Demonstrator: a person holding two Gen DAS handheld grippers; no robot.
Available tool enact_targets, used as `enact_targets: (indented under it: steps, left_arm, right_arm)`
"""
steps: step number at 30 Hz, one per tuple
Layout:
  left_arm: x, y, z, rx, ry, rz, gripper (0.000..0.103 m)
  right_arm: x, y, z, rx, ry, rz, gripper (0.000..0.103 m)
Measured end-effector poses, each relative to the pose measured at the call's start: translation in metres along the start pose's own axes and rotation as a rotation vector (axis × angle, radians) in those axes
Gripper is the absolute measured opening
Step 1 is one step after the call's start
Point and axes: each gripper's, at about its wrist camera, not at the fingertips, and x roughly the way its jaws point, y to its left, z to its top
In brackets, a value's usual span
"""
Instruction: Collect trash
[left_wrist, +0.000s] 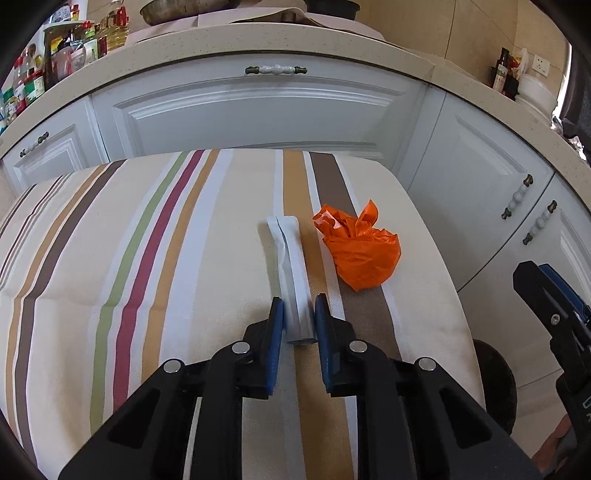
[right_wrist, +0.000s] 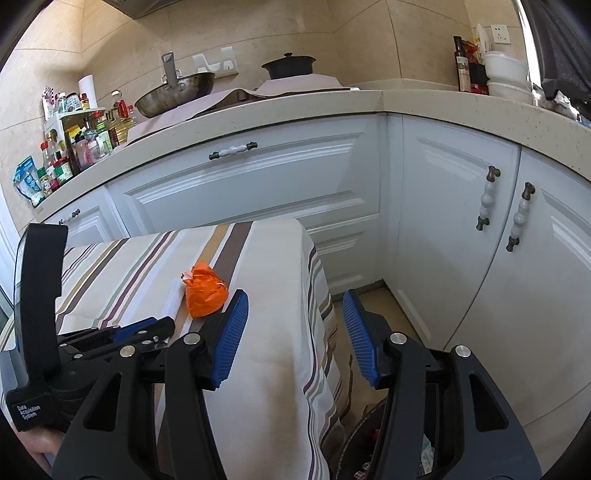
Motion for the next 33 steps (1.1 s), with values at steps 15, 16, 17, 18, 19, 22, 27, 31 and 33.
enact_targets:
  steps: [15, 16, 17, 18, 19, 22, 27, 31, 33]
  left_arm:
    - [-0.014, 0.021, -0.001, 0.002, -0.036, -0.004, 0.009]
    - [-0.016, 0.025, -0.001, 0.001, -0.041, 0.002, 0.009]
    - [-0.018, 0.027, -0.002, -0.002, -0.044, 0.004, 0.009]
    - [-0.02, 0.032, -0.002, -0.006, -0.047, 0.007, 0.009]
    - [-0.023, 0.036, -0.003, -0.011, -0.052, 0.012, 0.009]
    - [-0.03, 0.05, -0.004, -0.015, -0.068, 0.039, 0.009]
    - [-0.037, 0.075, -0.005, -0.041, -0.086, 0.082, 0.009]
    - [-0.041, 0.096, -0.004, -0.072, -0.095, 0.111, 0.009]
    - [-0.042, 0.105, -0.004, -0.081, -0.1, 0.126, 0.009]
  right_arm:
    - [0.005, 0.029, 0.002, -0.048, 0.006, 0.026, 0.052]
    - [0.006, 0.031, 0.003, -0.053, 0.007, 0.028, 0.052]
    - [0.007, 0.035, 0.004, -0.06, 0.008, 0.032, 0.052]
    - [0.008, 0.037, 0.004, -0.064, 0.009, 0.035, 0.052]
    - [0.01, 0.041, 0.005, -0.07, 0.01, 0.039, 0.052]
    - [0.015, 0.05, 0.005, -0.085, 0.016, 0.05, 0.052]
    - [0.028, 0.066, 0.006, -0.103, 0.045, 0.077, 0.052]
    - [0.04, 0.078, 0.009, -0.131, 0.068, 0.076, 0.052]
    - [0.047, 0.085, 0.01, -0.149, 0.091, 0.066, 0.052]
